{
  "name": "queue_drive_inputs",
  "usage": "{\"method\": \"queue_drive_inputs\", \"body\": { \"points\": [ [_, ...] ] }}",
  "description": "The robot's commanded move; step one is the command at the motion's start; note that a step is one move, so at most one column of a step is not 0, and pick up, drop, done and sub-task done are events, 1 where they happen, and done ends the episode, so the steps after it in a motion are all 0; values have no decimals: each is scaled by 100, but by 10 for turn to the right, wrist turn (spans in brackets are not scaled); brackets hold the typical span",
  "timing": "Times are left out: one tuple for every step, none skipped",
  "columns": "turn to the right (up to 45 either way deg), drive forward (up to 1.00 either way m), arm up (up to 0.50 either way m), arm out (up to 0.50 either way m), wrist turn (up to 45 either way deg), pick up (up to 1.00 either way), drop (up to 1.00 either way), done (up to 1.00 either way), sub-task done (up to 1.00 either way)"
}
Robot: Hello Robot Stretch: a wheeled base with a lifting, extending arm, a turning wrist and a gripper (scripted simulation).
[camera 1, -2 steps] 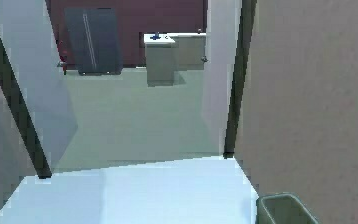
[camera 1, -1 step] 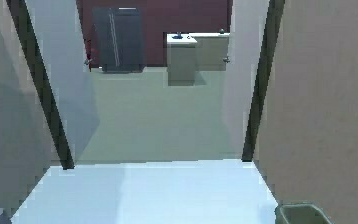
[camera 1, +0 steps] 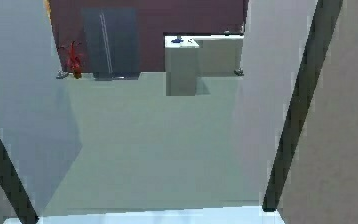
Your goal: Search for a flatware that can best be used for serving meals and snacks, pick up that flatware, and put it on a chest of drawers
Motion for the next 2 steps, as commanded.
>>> {"method": "queue_drive_inputs", "body": {
  "points": [
    [-60,0,0,0,0,0,0,0,0],
    [0,100,0,0,0,0,0,0,0]
  ]
}}
